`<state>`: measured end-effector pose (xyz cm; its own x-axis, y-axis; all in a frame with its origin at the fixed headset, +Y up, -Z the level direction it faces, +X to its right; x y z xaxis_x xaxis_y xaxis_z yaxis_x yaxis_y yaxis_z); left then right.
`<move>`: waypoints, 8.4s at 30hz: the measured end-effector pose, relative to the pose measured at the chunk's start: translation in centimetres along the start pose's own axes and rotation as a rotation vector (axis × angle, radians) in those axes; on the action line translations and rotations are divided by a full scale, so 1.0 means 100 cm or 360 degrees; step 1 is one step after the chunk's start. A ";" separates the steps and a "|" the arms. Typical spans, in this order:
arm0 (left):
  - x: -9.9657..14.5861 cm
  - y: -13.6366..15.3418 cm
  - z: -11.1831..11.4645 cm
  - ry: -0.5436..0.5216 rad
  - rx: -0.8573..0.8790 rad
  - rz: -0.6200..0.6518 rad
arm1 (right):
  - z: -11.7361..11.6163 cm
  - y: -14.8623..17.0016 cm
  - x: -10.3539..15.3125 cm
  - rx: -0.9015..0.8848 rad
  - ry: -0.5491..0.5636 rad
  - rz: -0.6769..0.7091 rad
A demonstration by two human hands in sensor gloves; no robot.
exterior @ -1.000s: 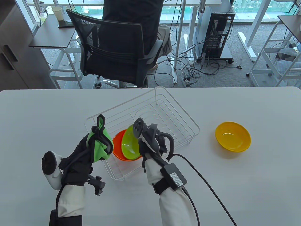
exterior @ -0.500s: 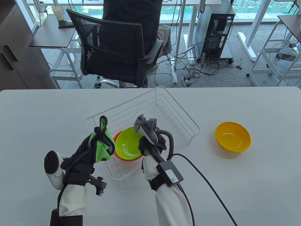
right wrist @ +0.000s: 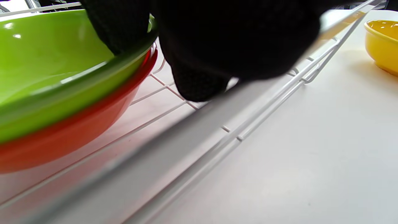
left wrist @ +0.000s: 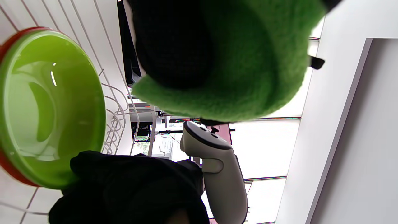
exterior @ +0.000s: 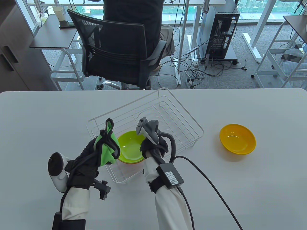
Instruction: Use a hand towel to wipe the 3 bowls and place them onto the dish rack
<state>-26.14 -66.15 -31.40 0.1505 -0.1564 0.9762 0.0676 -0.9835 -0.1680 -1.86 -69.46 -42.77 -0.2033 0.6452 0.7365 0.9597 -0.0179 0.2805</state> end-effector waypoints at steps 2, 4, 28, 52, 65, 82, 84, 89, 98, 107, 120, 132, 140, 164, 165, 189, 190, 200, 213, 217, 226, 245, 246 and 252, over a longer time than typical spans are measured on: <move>0.000 0.001 0.001 -0.0009 -0.0027 0.0010 | 0.001 0.001 0.002 -0.0008 0.0006 0.0021; 0.000 0.001 0.002 -0.0001 -0.0045 0.0008 | 0.003 0.002 0.004 -0.0038 0.0000 0.0063; 0.002 0.001 0.013 0.0040 -0.0197 0.0083 | 0.069 0.205 0.037 -0.0599 0.1318 0.0020; 0.004 0.008 0.023 0.0097 -0.0282 0.0069 | 0.022 0.317 -0.040 -0.0471 0.1021 -0.0702; 0.005 0.008 0.027 0.0107 -0.0245 0.0034 | -0.002 0.358 -0.059 -0.1164 0.0685 -0.0705; 0.006 0.011 0.030 0.0123 -0.0258 0.0012 | -0.017 0.378 -0.063 -0.1784 0.0598 -0.0605; 0.006 0.011 0.030 0.0123 -0.0253 0.0008 | -0.018 0.378 -0.062 -0.1804 0.0620 -0.0608; 0.006 0.012 0.031 0.0118 -0.0261 0.0013 | -0.019 0.379 -0.061 -0.1822 0.0640 -0.0621; 0.005 0.010 0.030 0.0087 -0.0282 0.0030 | -0.011 0.368 -0.056 -0.1776 0.0693 -0.0532; -0.001 -0.007 0.027 -0.0021 -0.0269 0.0085 | 0.027 0.356 -0.023 -0.1553 0.0961 -0.0452; -0.015 -0.035 0.027 -0.0319 -0.0595 0.0056 | 0.082 0.280 0.036 -0.1279 0.1222 0.0015; -0.019 -0.046 0.043 -0.0366 -0.0758 0.0082 | 0.069 0.188 0.093 -0.0866 0.1440 0.0514; -0.011 -0.040 0.053 -0.0330 -0.0849 0.0172 | 0.056 0.157 0.118 -0.0706 0.1480 0.0643; 0.009 -0.028 0.090 -0.0118 -0.1118 0.0324 | 0.000 0.067 0.153 -0.0364 0.1269 0.1039; 0.009 -0.027 0.090 -0.0117 -0.1122 0.0325 | -0.002 0.065 0.154 -0.0379 0.1248 0.1060; 0.029 -0.035 0.131 0.0296 -0.1577 0.0768 | 0.006 0.071 0.166 -0.0390 0.1373 0.1191; 0.029 -0.036 0.130 0.0273 -0.1663 0.0797 | 0.005 0.070 0.167 -0.0385 0.1367 0.1195; 0.022 -0.038 0.111 -0.0038 -0.1930 0.0848 | -0.011 0.054 0.167 -0.0367 0.1227 0.1247; 0.023 -0.037 0.107 0.0028 -0.1290 0.0775 | -0.010 0.056 0.159 -0.0447 0.1161 0.1320; 0.026 -0.031 0.116 0.0187 -0.1226 0.0810 | -0.003 0.063 0.157 -0.0500 0.1187 0.1321; 0.032 -0.027 0.132 0.0444 -0.1468 0.0858 | 0.008 0.076 0.152 -0.0483 0.1288 0.1252; 0.040 -0.023 0.141 0.0268 -0.2238 0.1214 | 0.011 0.081 0.149 -0.0526 0.1294 0.1198; 0.040 -0.025 0.139 0.0228 -0.2242 0.1240 | 0.010 0.081 0.149 -0.0536 0.1288 0.1200; 0.030 -0.037 0.111 -0.0046 -0.2018 0.1215 | 0.013 0.085 0.149 -0.0587 0.1282 0.1172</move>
<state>-15.02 -61.97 -29.33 -0.2273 -0.6734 0.7035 -0.9192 -0.0902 -0.3833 3.50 -59.05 -30.21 0.1902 -0.2872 0.9388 0.8091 -0.4958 -0.3156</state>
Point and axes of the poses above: the tracker on the back of each hand, its own y axis roughly to the little-finger side, its own x axis roughly from the fingertips to the wrist, z = x × y, the point moved 3 cm from there along -x, roughly from the wrist to the fingertips, and after that the axes turned 14 degrees about -y, right-handed, at the moved point
